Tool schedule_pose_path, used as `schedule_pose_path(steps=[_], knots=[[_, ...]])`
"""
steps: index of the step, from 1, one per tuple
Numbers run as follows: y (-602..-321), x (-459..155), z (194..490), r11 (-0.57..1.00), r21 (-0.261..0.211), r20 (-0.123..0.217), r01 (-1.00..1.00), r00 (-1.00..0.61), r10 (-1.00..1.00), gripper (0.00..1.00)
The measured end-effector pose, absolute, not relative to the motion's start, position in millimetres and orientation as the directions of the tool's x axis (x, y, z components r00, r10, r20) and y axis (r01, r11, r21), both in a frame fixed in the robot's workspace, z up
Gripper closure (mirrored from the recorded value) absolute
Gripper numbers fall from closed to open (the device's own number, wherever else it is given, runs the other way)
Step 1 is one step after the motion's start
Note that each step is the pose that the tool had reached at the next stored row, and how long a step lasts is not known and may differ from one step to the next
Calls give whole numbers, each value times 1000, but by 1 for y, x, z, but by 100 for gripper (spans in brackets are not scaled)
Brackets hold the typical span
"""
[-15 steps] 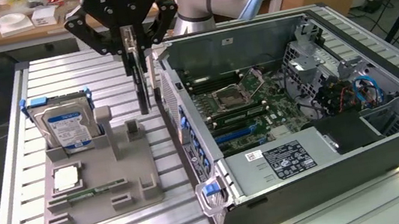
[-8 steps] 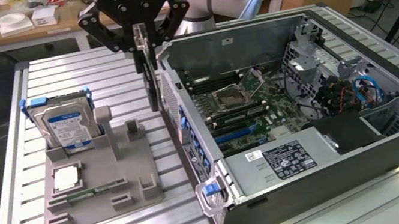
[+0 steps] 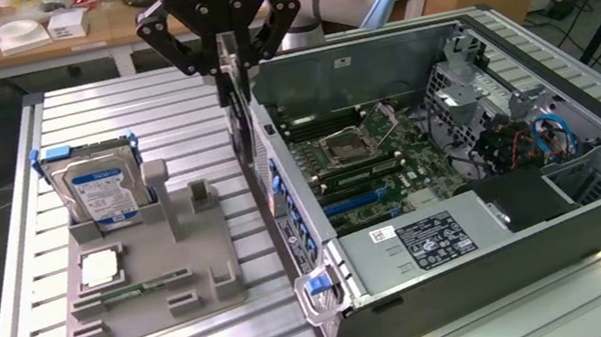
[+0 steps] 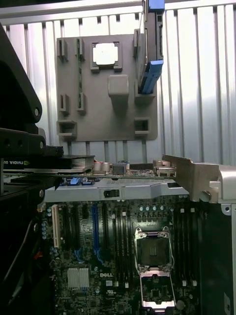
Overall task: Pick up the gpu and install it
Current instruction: 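Pick up the gpu and move the gpu toward the slot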
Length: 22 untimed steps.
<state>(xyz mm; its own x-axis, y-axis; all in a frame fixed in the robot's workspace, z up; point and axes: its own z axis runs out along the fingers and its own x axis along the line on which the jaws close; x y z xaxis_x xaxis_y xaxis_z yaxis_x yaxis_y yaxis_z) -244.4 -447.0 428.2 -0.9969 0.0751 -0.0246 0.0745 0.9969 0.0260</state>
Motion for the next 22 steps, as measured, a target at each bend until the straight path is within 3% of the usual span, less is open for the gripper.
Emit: schedule_pose_path(steps=[22], knots=[[-447,-231,428,997,26,-25,74,-997,75,74]])
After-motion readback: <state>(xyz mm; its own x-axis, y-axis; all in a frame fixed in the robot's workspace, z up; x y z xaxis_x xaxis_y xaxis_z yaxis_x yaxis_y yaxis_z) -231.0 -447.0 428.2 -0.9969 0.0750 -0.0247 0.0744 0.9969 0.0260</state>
